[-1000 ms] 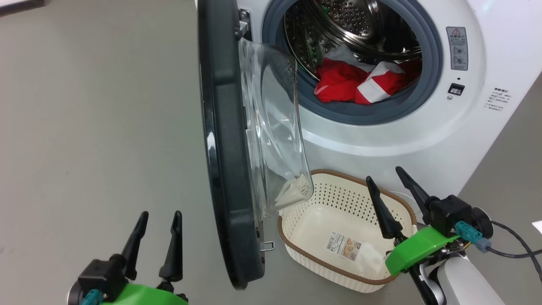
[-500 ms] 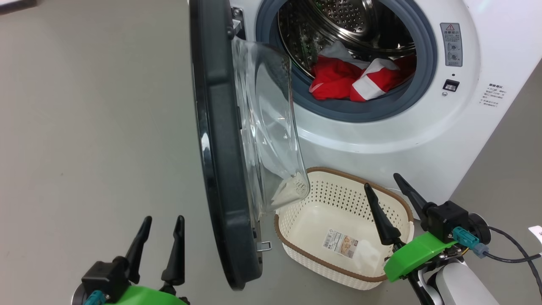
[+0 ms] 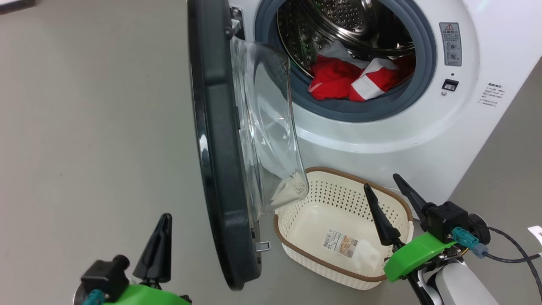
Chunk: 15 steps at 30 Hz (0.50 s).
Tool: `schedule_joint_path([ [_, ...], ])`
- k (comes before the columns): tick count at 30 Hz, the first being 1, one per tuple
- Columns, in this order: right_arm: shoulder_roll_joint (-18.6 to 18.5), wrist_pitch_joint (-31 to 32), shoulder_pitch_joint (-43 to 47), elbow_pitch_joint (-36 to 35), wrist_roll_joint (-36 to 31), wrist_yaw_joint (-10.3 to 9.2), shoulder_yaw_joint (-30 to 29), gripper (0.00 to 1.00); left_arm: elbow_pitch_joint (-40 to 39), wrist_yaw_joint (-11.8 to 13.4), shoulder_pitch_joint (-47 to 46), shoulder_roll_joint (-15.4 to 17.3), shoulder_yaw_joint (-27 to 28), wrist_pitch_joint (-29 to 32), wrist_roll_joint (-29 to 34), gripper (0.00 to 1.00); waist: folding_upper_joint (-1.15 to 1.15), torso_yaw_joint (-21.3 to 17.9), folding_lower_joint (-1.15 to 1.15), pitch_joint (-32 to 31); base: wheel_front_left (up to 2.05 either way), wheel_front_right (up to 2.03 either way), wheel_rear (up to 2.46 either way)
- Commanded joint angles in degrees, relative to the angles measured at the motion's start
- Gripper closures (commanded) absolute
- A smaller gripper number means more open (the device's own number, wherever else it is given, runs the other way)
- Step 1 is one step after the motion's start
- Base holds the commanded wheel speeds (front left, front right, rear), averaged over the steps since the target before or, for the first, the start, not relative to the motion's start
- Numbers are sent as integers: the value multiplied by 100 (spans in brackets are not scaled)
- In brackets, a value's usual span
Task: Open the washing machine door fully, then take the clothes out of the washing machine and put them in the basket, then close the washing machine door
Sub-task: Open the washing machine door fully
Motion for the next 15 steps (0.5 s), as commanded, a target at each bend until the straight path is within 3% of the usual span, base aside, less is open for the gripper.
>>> schedule_joint_path([
  [1,32,-52,-77,-126,-34,28,114,0,-235,26,-222,82,200,-28,-187,100,0,-1,0,-9,0,0,0],
  [9,32,-52,-28,-104,-58,28,26,0,-1451,223,-430,82,194,-28,-1001,100,0,-35,0,-42,0,0,0],
  [15,32,-52,3,-74,-45,28,25,0,-2110,433,-512,82,-9,-28,-1023,100,0,-86,0,-86,0,0,0],
])
